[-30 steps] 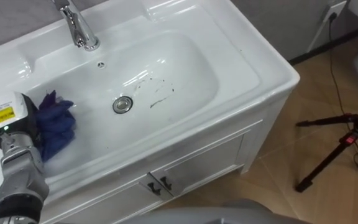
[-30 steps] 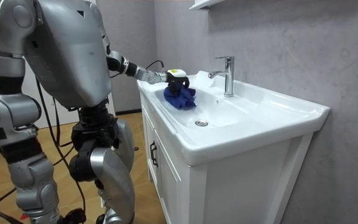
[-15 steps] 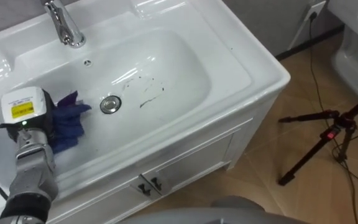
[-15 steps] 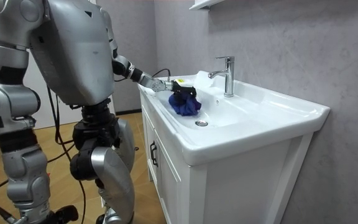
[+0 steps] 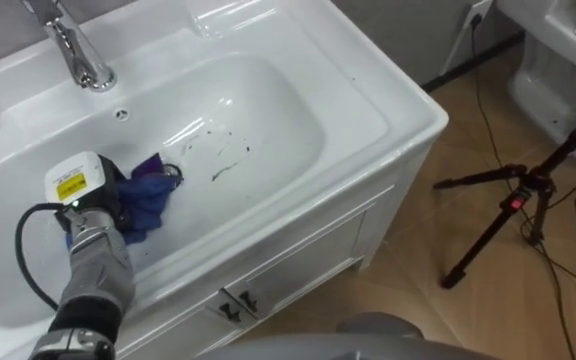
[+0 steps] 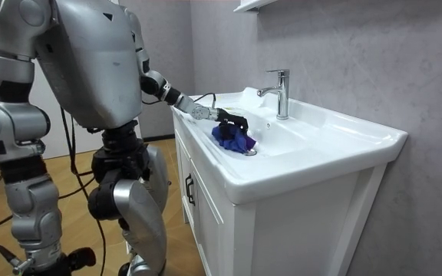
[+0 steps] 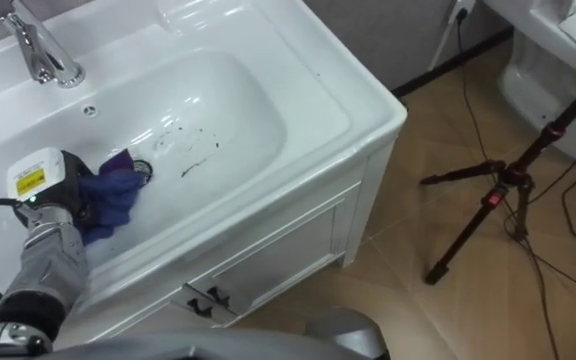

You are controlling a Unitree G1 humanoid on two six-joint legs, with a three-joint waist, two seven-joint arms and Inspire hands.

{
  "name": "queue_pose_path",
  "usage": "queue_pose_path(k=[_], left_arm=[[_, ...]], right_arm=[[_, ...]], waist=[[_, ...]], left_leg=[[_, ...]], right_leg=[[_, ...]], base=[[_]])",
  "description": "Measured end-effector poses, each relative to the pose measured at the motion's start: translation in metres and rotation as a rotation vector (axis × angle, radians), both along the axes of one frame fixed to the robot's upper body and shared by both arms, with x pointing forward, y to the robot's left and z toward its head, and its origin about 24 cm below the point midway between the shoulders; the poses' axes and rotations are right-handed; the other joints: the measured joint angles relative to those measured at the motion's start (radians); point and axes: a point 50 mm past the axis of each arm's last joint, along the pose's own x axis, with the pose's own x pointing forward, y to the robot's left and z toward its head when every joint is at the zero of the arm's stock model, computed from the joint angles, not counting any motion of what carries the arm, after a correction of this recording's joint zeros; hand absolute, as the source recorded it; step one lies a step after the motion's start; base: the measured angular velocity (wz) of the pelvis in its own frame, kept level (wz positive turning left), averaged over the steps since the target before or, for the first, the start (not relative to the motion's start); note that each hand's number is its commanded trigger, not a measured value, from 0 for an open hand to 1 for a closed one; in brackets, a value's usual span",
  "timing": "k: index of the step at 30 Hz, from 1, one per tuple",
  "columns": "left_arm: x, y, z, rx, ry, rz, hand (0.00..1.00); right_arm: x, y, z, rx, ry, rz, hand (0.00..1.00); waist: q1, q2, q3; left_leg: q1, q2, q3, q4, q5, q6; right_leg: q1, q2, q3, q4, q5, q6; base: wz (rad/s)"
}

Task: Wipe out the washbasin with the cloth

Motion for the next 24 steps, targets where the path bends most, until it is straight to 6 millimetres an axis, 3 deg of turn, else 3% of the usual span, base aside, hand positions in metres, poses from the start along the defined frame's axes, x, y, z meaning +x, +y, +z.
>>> queue_pose_path(k=[2,7,13,16,19,21,24], left_arm=[[0.008,-0.002,0.002,-0.014,-0.014,0.003,1.0],[0.016,-0.007,0.004,-0.05,-0.03,0.014,1.0],[0.013,-0.008,-0.001,-0.06,-0.022,0.028,1.0],[0.015,-0.011,0.001,-0.089,-0.041,0.041,1.0],[0.023,-0.019,0.004,-0.111,-0.067,0.023,1.0],[0.026,-0.024,0.005,-0.136,-0.078,0.012,1.0],[0.031,-0.033,0.009,-0.19,-0.103,-0.005,1.0]], right_arm=[[0.0,0.006,-0.002,0.02,0.009,0.032,0.0],[0.0,0.009,-0.003,0.037,0.012,0.038,0.0],[0.001,0.01,-0.003,0.044,0.019,0.045,0.0],[0.002,0.014,-0.004,0.06,0.022,0.068,0.0],[0.002,0.017,-0.005,0.069,0.023,0.067,0.0],[0.003,0.017,-0.005,0.069,0.021,0.068,0.0],[0.008,0.021,-0.006,0.079,0.008,0.075,0.0]], waist=[[0.001,-0.013,-0.0006],[0.0,-0.021,-0.0017],[0.001,-0.025,-0.0032],[0.0,-0.038,-0.0036],[-0.001,-0.045,-0.0025],[-0.022,-0.05,-0.0027],[-0.032,-0.057,-0.0099]], left_leg=[[0.002,0.001,0.023,-0.005,0.0,-0.001],[0.0,0.0,0.054,-0.005,0.0,-0.001],[-0.008,0.002,0.047,0.035,0.0,0.0],[-0.019,0.002,0.036,0.045,0.0,0.001],[-0.021,-0.012,-0.005,0.026,-0.002,0.003],[-0.017,-0.016,-0.006,0.035,-0.001,0.002],[-0.013,-0.015,0.04,0.034,-0.001,0.002]], right_leg=[[-0.007,0.001,-0.002,-0.008,0.008,0.006],[-0.006,0.001,-0.001,-0.045,0.03,0.011],[0.014,0.0,0.026,-0.058,0.035,0.012],[0.021,-0.009,0.029,-0.056,0.035,0.017],[0.02,-0.018,0.029,-0.058,0.04,0.029],[0.017,-0.025,0.015,-0.07,0.042,0.04],[0.017,-0.05,-0.089,-0.078,0.045,0.042]], base=[[0.0],[-0.02],[-0.08],[0.03],[0.14],[0.22],[0.06]])
